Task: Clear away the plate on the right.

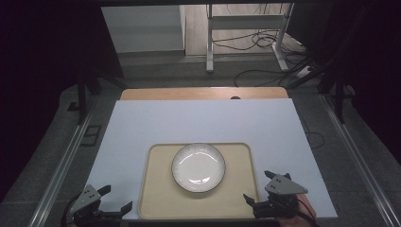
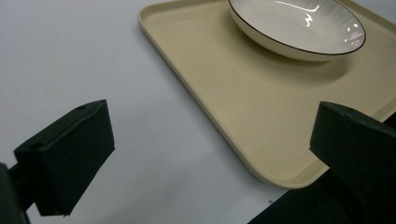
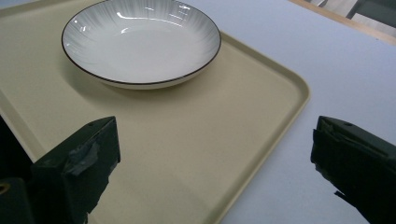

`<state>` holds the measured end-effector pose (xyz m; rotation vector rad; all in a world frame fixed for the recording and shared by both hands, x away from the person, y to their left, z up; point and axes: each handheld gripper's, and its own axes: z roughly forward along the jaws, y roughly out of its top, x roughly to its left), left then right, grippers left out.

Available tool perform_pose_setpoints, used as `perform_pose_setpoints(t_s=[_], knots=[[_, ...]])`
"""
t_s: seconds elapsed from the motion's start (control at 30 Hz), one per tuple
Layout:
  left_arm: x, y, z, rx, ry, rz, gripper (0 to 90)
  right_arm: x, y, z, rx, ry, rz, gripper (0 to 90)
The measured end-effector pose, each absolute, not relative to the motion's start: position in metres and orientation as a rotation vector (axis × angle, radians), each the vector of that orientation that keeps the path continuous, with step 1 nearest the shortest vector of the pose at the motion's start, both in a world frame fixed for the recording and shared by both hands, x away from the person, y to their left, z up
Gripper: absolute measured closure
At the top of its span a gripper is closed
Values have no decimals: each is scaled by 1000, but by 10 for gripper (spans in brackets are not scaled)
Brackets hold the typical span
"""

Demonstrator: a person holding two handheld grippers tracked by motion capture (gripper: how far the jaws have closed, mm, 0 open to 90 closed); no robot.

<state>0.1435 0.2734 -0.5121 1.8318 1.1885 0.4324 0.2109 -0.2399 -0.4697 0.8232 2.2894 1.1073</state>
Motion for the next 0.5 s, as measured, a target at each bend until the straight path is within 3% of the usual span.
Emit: perform_pose_setpoints(t_s=[0.5], knots=[[143, 273, -512, 1836, 1186, 440, 0, 201, -262, -470, 877, 2245, 1131, 11]])
